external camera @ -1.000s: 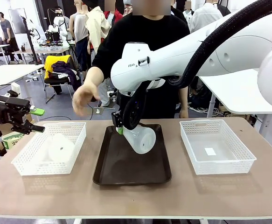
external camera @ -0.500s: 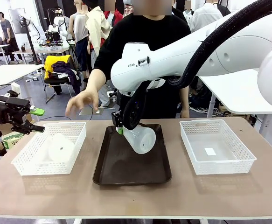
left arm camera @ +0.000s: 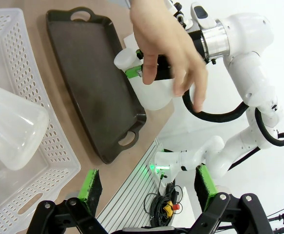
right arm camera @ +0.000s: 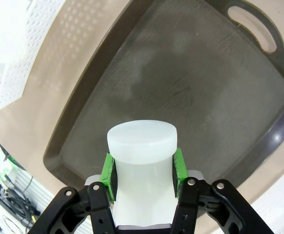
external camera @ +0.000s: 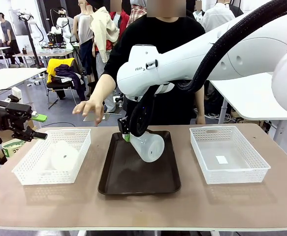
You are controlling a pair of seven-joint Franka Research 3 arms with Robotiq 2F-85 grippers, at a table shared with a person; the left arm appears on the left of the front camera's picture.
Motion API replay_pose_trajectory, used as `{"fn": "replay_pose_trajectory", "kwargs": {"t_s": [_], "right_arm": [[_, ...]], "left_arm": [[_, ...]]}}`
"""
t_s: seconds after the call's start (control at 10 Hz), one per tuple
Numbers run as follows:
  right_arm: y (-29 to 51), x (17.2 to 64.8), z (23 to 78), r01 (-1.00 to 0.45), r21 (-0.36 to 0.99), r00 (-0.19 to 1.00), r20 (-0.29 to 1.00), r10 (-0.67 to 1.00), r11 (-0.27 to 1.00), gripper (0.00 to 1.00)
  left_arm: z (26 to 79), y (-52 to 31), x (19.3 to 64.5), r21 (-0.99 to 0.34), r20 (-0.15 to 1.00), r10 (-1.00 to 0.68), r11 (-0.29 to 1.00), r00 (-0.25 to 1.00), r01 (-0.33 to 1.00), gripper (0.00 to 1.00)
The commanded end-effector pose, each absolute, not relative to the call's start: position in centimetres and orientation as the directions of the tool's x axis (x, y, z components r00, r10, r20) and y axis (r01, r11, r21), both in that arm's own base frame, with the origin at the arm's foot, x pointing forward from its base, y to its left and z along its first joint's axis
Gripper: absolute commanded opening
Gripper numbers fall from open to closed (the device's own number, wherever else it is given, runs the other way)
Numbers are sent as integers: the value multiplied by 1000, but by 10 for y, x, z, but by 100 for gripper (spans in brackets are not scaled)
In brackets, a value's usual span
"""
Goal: Prepare the laboratory tools.
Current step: Place the picked Big flask upright in the Handle tray as instructed by the person.
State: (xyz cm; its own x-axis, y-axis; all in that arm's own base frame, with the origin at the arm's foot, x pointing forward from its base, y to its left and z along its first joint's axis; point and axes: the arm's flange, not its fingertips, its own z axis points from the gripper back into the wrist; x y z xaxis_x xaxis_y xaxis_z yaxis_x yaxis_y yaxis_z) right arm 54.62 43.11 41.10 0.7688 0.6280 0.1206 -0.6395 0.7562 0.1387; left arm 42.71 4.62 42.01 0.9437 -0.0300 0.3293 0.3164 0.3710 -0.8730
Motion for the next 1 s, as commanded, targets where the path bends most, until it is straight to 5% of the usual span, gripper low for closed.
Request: {"fn": "replay_pose_trajectory", "kwargs": {"t_s": [0.0,0.9], "right_arm": [[430,545,410,-640,139,768,125,628,755,0],[431,546,411,-639,139,769,121,628,756,0]], "left_arm": [[422,47,427,-874,335,-25,366,942,321,100],[422,47,427,-874,335,-25,366,942,321,100]]}}
